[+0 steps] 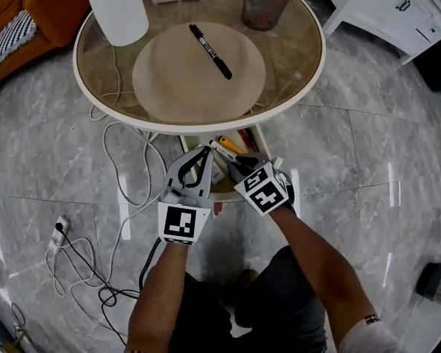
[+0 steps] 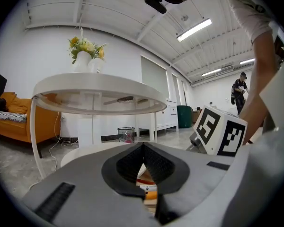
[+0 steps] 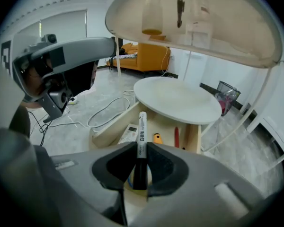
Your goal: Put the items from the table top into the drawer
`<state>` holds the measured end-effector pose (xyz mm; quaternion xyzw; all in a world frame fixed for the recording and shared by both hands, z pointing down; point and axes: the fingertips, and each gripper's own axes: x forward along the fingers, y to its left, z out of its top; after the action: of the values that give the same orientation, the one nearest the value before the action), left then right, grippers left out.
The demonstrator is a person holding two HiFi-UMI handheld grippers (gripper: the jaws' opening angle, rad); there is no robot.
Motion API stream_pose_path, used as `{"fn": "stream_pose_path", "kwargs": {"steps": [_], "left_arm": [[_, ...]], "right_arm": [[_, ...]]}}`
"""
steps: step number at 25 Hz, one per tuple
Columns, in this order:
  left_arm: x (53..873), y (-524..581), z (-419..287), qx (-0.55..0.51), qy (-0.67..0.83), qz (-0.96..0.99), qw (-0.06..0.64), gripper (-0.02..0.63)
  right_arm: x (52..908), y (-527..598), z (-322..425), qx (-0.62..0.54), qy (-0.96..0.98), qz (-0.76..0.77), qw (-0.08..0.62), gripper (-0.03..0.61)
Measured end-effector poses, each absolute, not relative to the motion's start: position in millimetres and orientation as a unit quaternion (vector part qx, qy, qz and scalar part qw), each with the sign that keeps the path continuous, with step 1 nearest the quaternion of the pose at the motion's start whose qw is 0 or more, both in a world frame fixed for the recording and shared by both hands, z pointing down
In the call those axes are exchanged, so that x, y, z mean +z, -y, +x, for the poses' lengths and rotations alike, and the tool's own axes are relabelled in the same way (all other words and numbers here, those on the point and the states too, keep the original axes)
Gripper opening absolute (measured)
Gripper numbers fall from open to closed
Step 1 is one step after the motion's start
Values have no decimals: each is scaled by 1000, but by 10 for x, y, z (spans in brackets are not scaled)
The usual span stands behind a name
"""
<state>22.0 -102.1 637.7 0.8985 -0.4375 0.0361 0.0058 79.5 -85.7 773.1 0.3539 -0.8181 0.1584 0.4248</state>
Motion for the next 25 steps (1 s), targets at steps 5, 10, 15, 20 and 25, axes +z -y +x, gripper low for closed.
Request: {"fn": "stream_pose_path", "kwargs": {"steps": [5,10,15,20,25], "left_arm": [[6463,1117,219,16,433,901,2,0],[6633,1057,216,27,412,911,-2,0],[6606,1031,100,17,420,908,-2,0],[6555,984,78,12,414,910,-3,0],[6532,1002,51,0,414,910,11,0]], "right_arm": [[7941,979,772,161,812,326,457,67],[8168,1043,821,187,787,308,500,67],[8314,1125,888,199,760,312,534,69],[8450,1120,837,195,743,298,566,71],[8570,1107,808,190,742,282,578,72]]}}
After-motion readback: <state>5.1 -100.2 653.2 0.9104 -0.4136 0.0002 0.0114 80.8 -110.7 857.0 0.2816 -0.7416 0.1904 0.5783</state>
